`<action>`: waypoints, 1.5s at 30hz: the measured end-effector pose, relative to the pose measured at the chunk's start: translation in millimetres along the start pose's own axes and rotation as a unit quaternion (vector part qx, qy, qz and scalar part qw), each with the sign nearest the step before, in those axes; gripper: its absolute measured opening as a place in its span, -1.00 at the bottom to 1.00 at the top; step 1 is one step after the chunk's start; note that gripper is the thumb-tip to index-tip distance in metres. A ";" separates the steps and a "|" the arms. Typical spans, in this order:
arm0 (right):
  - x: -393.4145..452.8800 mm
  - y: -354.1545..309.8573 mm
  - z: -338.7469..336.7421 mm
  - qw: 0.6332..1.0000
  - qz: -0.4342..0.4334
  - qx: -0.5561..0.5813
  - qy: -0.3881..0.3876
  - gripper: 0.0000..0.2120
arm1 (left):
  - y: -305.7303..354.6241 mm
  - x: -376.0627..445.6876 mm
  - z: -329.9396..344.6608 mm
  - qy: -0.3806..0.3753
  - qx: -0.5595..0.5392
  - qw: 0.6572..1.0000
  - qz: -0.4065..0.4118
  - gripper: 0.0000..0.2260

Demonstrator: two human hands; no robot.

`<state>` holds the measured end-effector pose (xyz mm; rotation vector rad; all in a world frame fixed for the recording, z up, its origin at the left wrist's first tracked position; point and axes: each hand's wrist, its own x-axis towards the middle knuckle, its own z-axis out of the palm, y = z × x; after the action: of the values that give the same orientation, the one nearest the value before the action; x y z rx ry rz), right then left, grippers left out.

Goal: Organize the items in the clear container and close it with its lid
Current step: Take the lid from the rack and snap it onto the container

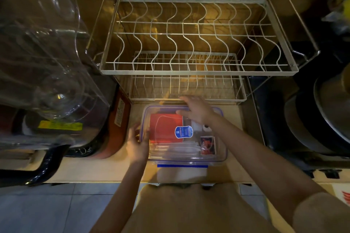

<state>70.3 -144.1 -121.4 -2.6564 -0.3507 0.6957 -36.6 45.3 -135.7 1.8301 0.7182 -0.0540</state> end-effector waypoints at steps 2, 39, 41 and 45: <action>6.3 1.4 -7.4 1.000 0.011 0.007 -0.028 -0.30 | 1.1 -0.5 0.0 -0.004 0.005 1.000 0.005 -0.58; -14.2 -5.3 20.1 0.978 0.029 0.146 0.145 -0.53 | -9.1 -8.3 -3.9 0.019 0.040 0.999 0.022 -0.59; -15.9 -5.9 22.4 0.975 0.028 0.147 0.164 -0.54 | -8.8 -8.1 -3.1 0.023 0.042 0.999 0.021 -0.57; -22.6 -13.2 21.8 0.981 0.023 0.071 0.178 -0.52 | -10.1 -6.6 -3.8 0.020 0.059 0.998 0.031 -0.58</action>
<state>38.1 -133.3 -124.1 -2.5890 -0.1352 0.2376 -48.1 47.6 -140.3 1.9698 0.6991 -0.0198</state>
